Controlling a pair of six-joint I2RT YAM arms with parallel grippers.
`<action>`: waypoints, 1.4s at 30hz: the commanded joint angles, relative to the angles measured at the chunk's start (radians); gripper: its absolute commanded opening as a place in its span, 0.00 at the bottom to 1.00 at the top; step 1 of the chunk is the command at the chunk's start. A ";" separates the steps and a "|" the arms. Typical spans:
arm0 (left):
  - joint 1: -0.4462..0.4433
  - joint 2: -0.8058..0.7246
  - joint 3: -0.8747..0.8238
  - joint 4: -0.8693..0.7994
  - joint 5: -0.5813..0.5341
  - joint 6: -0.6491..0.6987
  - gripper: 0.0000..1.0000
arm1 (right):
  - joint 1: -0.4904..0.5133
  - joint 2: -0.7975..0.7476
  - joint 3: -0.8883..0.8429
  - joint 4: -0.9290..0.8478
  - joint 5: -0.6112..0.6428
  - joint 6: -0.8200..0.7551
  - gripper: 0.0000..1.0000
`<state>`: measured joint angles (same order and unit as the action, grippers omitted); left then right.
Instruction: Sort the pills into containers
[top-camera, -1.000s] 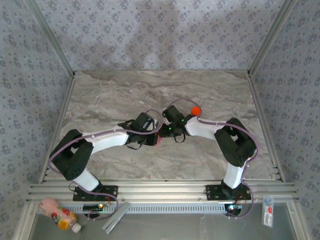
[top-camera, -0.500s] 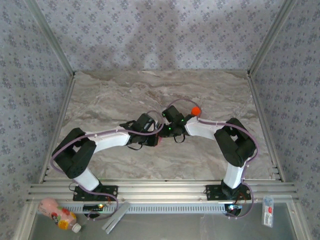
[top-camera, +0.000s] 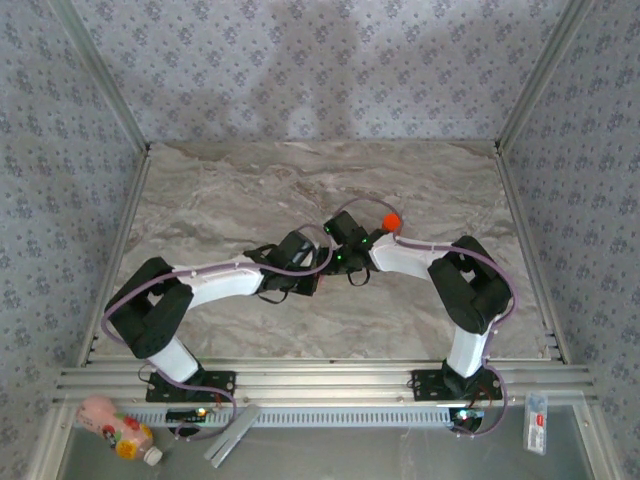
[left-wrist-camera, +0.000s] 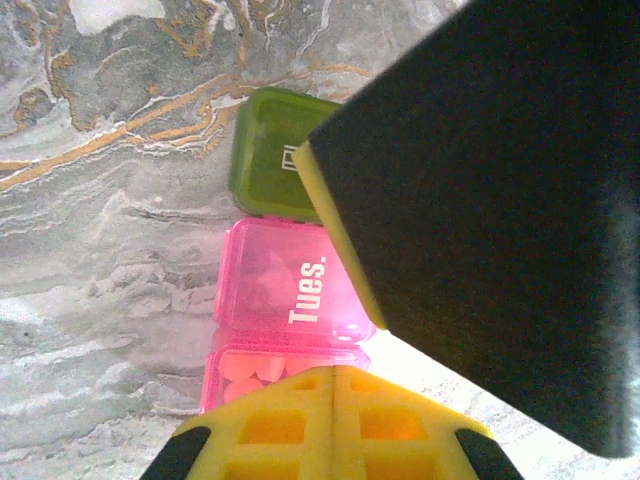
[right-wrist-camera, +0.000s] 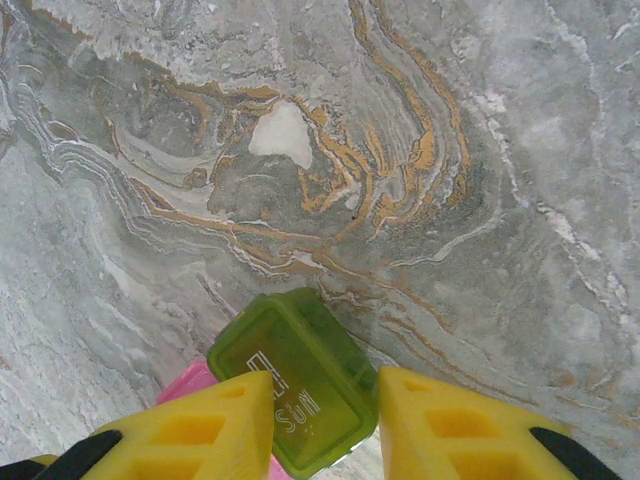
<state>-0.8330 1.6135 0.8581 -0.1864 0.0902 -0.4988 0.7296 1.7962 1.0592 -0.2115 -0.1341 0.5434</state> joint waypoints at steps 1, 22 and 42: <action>-0.026 0.057 -0.001 -0.080 -0.059 0.054 0.00 | 0.017 0.043 -0.001 -0.075 0.019 0.007 0.33; 0.003 -0.098 0.096 -0.102 -0.176 0.094 0.20 | -0.006 0.008 0.076 -0.132 -0.016 0.000 0.35; 0.253 -0.359 0.337 -0.105 -0.453 0.289 1.00 | -0.231 -0.261 0.371 -0.303 -0.050 -0.086 0.77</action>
<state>-0.6243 1.2926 1.1572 -0.2886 -0.2924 -0.2687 0.5507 1.6085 1.3758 -0.4446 -0.1734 0.4950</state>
